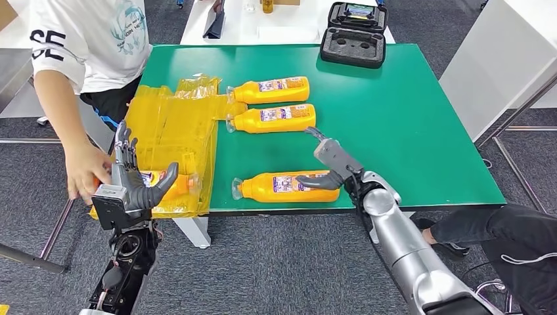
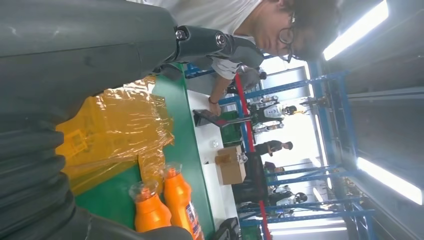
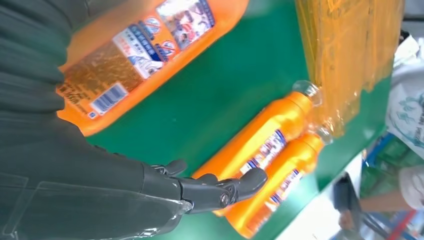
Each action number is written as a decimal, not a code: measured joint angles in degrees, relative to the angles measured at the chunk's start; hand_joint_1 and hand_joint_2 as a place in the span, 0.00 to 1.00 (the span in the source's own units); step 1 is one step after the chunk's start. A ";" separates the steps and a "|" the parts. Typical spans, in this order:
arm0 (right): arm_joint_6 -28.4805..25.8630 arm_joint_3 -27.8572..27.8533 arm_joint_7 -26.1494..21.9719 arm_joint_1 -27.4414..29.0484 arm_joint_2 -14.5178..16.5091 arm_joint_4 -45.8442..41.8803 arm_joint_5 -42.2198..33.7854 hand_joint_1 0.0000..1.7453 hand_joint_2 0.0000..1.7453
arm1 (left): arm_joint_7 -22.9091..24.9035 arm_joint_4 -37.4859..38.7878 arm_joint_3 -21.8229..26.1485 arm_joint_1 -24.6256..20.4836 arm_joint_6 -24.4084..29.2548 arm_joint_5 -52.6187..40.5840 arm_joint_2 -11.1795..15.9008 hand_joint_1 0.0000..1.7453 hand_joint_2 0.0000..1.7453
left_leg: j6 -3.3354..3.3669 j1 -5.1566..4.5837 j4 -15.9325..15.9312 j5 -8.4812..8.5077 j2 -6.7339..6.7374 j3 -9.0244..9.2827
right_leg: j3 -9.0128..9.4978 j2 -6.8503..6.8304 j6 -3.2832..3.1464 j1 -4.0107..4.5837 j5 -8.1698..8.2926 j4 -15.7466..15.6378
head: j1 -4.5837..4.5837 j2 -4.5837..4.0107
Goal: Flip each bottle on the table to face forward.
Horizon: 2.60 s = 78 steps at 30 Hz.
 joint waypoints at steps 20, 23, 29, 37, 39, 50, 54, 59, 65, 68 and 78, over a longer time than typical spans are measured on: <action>5.61 9.56 1.62 -3.88 -4.27 8.42 0.10 0.00 1.00 | -0.32 4.04 -1.32 -1.29 2.86 1.31 0.12 0.00 1.00 | 0.00 0.00 0.00 -0.01 0.02 -0.04 | -0.01 0.01 0.00 0.00 0.00 0.00 | 0.00 0.00; 5.14 10.39 1.66 -4.88 -4.28 9.46 0.76 0.00 1.00 | -0.32 4.80 -1.36 -1.56 3.01 1.82 0.29 0.00 1.00 | 0.01 -0.01 0.00 -0.01 0.02 -0.04 | -0.02 0.01 0.00 -0.01 0.00 0.00 | 0.00 0.00; 5.54 11.38 1.39 -6.97 -4.49 11.38 1.61 0.00 1.00 | -0.32 6.03 -1.37 -1.87 3.76 2.31 0.56 0.00 1.00 | 0.01 -0.01 0.00 -0.01 0.02 -0.04 | -0.02 0.01 0.00 0.00 0.00 0.00 | -0.01 0.00; 7.79 13.04 1.44 -11.02 -4.04 14.64 1.66 0.00 1.00 | -0.33 6.79 -1.38 -1.83 3.94 3.14 0.91 0.00 1.00 | 0.00 0.00 0.00 0.00 0.02 -0.04 | -0.01 0.01 0.00 0.00 0.00 0.00 | 0.00 0.00; 7.80 13.50 1.45 -11.24 -3.78 15.22 1.85 0.00 1.00 | -0.34 6.95 -1.40 -1.83 3.92 3.16 0.92 0.00 1.00 | 0.00 0.00 0.00 0.00 0.02 -0.04 | -0.02 0.01 0.00 0.00 0.00 0.00 | 0.00 0.00; 9.61 17.07 1.50 -12.20 -2.37 19.25 3.83 0.00 1.00 | -0.34 7.93 -1.45 -1.86 3.92 3.55 0.90 0.00 1.00 | 0.00 0.00 0.00 0.00 0.02 -0.03 | -0.02 0.01 0.00 0.00 0.00 0.00 | -0.01 0.00; 9.68 18.03 1.52 -12.75 -1.88 20.70 4.32 0.00 1.00 | -0.34 8.39 -1.47 -2.00 3.92 3.59 0.90 0.00 1.00 | 0.01 0.00 0.00 0.00 0.02 -0.03 | -0.01 0.01 0.00 0.00 0.00 0.00 | -0.01 0.00; 9.68 18.63 1.77 -13.31 -1.48 21.90 4.66 0.00 1.00 | -0.34 8.65 -1.54 -2.07 3.92 3.37 0.90 0.00 1.00 | 0.01 0.00 0.00 0.00 0.03 -0.03 | -0.01 0.02 0.00 0.00 0.00 0.00 | -0.01 0.00; 9.61 19.19 2.92 -14.29 -0.74 23.21 4.67 0.00 1.00 | -0.34 8.86 -1.54 -2.05 3.80 3.32 0.89 0.00 1.00 | 0.00 0.00 0.00 0.00 0.03 -0.03 | -0.02 0.01 0.00 0.01 0.00 0.00 | -0.01 0.00; 9.61 19.34 3.11 -14.58 -0.54 23.75 4.68 0.00 1.00 | -0.34 8.95 -1.54 -2.01 3.65 3.40 0.87 0.00 1.00 | 0.00 0.00 0.00 0.00 0.02 -0.03 | -0.02 0.01 0.00 0.01 0.00 0.00 | 0.00 0.00; 9.12 19.67 3.32 -14.87 -0.46 24.51 5.57 0.00 1.00 | -0.34 9.01 -1.54 -1.68 3.39 3.85 0.89 0.00 1.00 | 0.01 0.00 0.00 0.00 0.02 -0.03 | -0.01 0.01 0.00 0.00 0.00 0.00 | 0.00 0.00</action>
